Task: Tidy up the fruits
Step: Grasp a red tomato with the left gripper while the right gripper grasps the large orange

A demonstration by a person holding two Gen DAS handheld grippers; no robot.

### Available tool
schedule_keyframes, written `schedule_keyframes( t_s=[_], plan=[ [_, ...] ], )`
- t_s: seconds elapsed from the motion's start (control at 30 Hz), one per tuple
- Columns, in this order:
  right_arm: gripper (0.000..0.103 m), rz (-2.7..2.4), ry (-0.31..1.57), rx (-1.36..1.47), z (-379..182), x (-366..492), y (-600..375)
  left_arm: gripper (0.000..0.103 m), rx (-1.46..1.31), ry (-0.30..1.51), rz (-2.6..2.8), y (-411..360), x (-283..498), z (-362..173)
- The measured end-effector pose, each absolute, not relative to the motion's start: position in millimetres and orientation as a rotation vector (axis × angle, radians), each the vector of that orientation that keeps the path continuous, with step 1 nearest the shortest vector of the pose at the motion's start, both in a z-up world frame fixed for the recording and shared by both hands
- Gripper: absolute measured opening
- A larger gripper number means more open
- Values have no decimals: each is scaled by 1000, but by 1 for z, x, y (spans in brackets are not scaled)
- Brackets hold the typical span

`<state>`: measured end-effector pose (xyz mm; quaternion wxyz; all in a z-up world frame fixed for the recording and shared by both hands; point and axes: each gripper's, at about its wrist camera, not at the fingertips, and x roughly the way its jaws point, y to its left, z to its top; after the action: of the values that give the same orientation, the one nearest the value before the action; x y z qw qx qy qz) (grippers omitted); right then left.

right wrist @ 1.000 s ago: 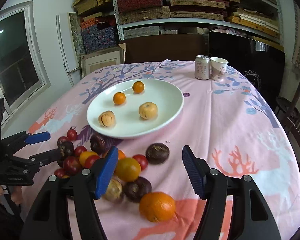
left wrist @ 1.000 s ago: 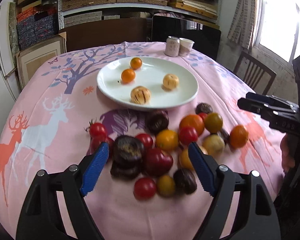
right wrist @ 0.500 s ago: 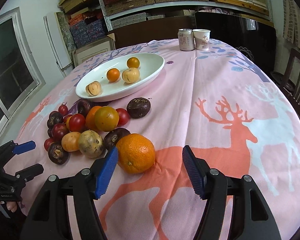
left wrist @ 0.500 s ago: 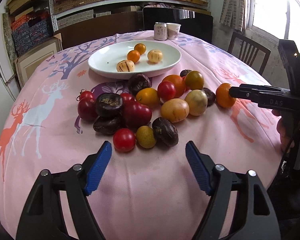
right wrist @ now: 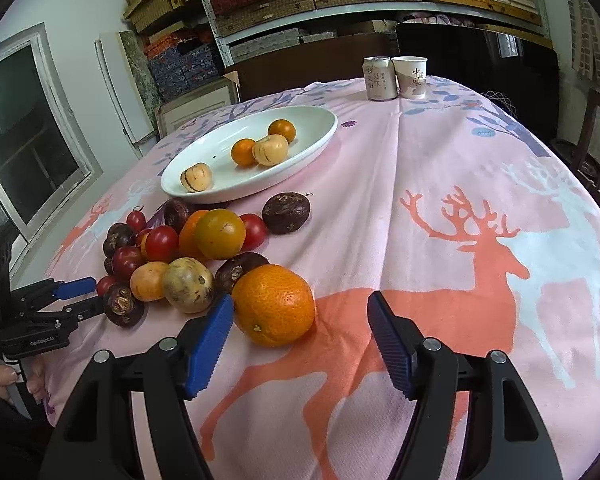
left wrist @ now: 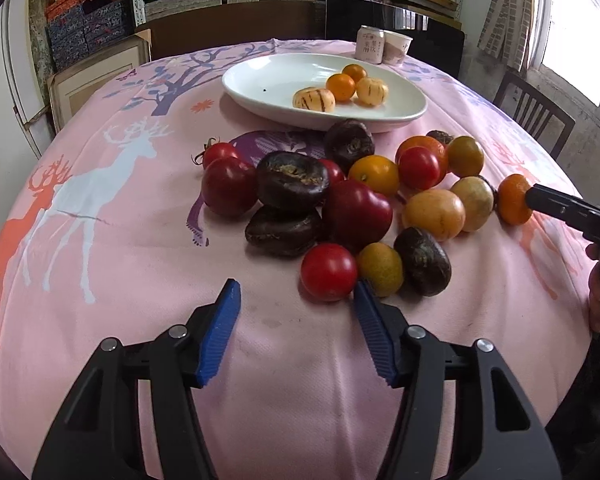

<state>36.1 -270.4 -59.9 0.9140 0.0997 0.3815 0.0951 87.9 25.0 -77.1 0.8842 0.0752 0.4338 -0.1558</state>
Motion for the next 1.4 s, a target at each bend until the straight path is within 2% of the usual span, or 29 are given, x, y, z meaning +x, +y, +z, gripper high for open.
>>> schedule_keyframes(
  t_s=[0.1, 0.17, 0.2, 0.23, 0.53, 0.73, 0.77, 0.8, 0.87, 1.4],
  plan=[
    [70, 199, 787, 212, -61, 36, -270, 55, 177, 913, -316, 18, 94, -78],
    [70, 197, 786, 208, -61, 36, -268, 43, 167, 911, -328, 15, 98, -77],
    [70, 196, 785, 210, -61, 36, -269, 31, 159, 909, -346, 13, 100, -77],
    [70, 193, 783, 208, -60, 36, -269, 27, 166, 905, -346, 10, 100, -77],
    [70, 187, 755, 154, -57, 30, -262, 27, 77, 800, -390, 24, 79, -67],
    [69, 186, 808, 80, -59, 41, -245, 27, 75, 801, -384, 24, 78, -67],
    [63, 186, 817, 80, -60, 43, -243, 27, 72, 800, -383, 24, 78, -67],
    [52, 196, 831, 76, -62, 45, -241, 27, 69, 800, -384, 25, 78, -67],
    [47, 187, 833, 56, -64, 45, -236, 27, 65, 801, -385, 26, 78, -67],
    [46, 207, 767, 166, -57, 34, -253, 27, 41, 770, -385, 30, 75, -62]
  ],
)
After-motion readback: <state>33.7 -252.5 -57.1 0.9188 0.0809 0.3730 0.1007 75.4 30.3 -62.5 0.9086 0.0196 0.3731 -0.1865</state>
